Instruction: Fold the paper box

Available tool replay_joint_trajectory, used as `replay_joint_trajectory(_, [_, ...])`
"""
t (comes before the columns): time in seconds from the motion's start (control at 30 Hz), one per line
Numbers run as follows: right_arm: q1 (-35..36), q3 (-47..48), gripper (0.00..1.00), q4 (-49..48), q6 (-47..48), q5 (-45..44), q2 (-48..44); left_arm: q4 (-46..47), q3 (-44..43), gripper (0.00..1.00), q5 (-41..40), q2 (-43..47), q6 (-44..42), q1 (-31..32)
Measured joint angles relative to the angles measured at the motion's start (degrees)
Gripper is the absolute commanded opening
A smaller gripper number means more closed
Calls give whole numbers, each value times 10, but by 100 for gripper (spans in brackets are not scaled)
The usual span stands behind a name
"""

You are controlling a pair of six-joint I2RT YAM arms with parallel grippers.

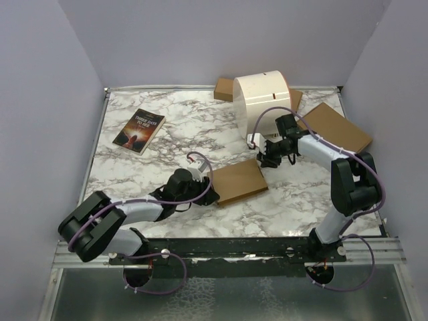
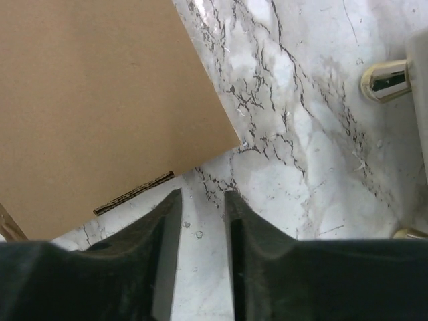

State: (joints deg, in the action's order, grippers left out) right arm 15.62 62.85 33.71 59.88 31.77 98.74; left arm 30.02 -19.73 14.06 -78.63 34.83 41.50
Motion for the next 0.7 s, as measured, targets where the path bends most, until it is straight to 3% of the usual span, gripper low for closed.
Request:
replay_joint_trajectory(0.17, [0,-7,64,8,8,-12,-43,-46,24,47,-31,96,11,3])
replay_joint_trajectory(0.3, [-5,-25,97,28,58,30,-126,-71,32,48,-67,192,14,3])
replay_joint_trajectory(0.33, [-6,-35,100,34,82,50,-147,-73,37,48,-73,211,17,2])
replay_joint_trajectory(0.57, [-1,-200,100,63,306,159,-229,-88,118,46,-96,302,107,3])
replay_joint_trajectory(0.7, [0,-252,100,35,348,159,-229,-107,158,46,-112,348,180,12])
